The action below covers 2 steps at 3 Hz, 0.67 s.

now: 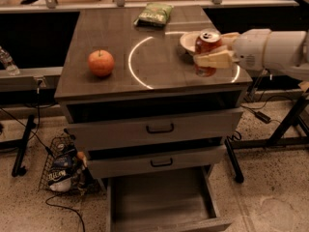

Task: Pick coke can from bottom drawer and place on counter

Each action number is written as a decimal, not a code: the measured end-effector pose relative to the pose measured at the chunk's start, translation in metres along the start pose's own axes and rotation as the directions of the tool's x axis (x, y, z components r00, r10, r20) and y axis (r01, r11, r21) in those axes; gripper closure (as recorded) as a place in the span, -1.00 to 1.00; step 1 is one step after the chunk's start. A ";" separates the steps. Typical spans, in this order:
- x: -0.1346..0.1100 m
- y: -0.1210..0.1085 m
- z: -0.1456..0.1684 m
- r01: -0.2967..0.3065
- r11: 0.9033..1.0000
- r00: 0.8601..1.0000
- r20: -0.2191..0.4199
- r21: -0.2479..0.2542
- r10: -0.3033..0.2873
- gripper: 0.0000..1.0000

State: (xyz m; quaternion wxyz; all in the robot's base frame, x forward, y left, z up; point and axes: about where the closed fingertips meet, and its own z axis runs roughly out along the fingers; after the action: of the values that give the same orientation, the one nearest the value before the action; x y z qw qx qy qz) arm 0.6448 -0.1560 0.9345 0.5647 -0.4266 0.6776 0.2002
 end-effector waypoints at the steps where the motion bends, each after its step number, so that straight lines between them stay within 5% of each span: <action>1: 0.000 0.011 0.040 0.003 0.999 0.999 0.043 -0.053 -0.001 1.00; 2: 0.003 0.022 0.072 0.016 0.995 0.997 0.083 -0.095 -0.008 0.66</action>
Offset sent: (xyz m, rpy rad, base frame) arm 0.0372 0.0932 -0.0447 0.0876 -0.0445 0.1622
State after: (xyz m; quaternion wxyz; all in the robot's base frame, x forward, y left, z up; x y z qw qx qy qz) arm 0.6700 -0.0912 0.9068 0.5724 -0.4484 0.6408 0.2463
